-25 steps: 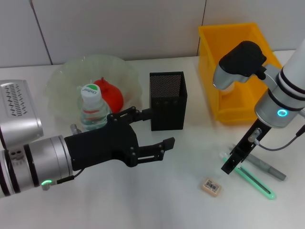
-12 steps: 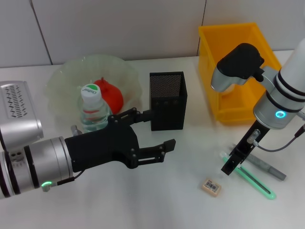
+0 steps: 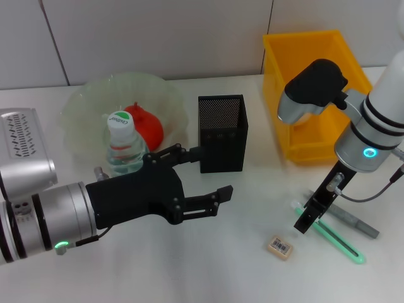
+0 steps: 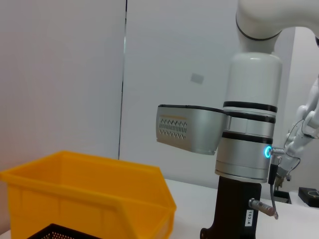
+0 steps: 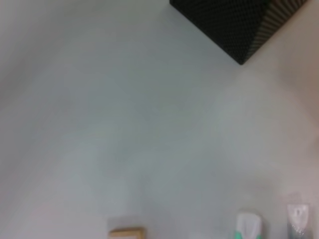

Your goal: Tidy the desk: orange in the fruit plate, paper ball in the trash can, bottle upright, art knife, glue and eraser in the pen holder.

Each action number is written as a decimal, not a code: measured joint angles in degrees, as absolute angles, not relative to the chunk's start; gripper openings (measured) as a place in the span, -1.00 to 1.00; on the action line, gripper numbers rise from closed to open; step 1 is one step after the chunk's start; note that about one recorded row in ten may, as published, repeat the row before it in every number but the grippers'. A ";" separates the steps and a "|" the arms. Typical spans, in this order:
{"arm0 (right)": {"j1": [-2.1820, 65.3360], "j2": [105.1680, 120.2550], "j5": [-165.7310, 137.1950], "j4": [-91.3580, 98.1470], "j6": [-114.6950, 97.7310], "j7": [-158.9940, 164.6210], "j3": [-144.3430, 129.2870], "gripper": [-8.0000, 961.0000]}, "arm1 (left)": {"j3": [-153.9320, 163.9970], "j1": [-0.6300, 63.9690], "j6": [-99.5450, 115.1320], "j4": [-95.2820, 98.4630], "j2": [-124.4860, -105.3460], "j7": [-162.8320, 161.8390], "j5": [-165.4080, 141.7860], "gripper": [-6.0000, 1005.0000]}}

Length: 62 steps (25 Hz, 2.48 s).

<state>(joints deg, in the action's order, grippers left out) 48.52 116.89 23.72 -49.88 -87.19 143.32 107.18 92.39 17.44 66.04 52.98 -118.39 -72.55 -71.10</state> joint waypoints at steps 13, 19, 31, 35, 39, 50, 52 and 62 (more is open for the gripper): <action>49.00 117.08 23.73 -49.30 -86.59 143.91 106.15 0.14 | 92.46 16.90 66.21 52.86 -118.39 -72.25 -71.10 0.73; 49.10 117.21 23.73 -49.30 -86.44 144.51 105.88 0.04 | 92.46 16.78 66.73 52.86 -118.39 -72.23 -71.10 0.73; 49.22 117.41 23.09 -49.10 -85.69 145.81 104.85 -0.12 | 92.46 16.78 67.17 52.73 -118.48 -72.16 -71.10 0.73; 49.22 117.42 23.05 -49.10 -85.65 145.88 104.85 -0.19 | 92.46 16.79 67.22 52.73 -118.47 -72.15 -71.10 0.73; 49.22 117.42 23.00 -49.11 -85.61 146.15 104.85 -0.26 | 92.42 16.59 67.24 53.04 -118.47 -72.07 -71.10 0.73; 49.40 117.43 22.24 -49.13 -85.63 146.57 104.60 -0.53 | 92.19 16.26 67.24 53.34 -118.47 -72.07 -71.10 0.73; 49.40 117.42 22.23 -49.13 -85.62 146.49 104.29 -0.56 | 92.16 16.26 67.26 53.35 -118.47 -72.07 -71.10 0.73; 49.32 117.50 22.75 -51.23 -86.35 146.30 104.33 -0.63 | 92.02 16.26 67.41 52.97 -118.47 -71.39 -71.10 0.73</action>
<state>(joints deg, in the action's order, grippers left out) 49.32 117.50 22.75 -51.23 -86.35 146.30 104.33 92.02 16.25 67.40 52.97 -118.47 -71.39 -71.10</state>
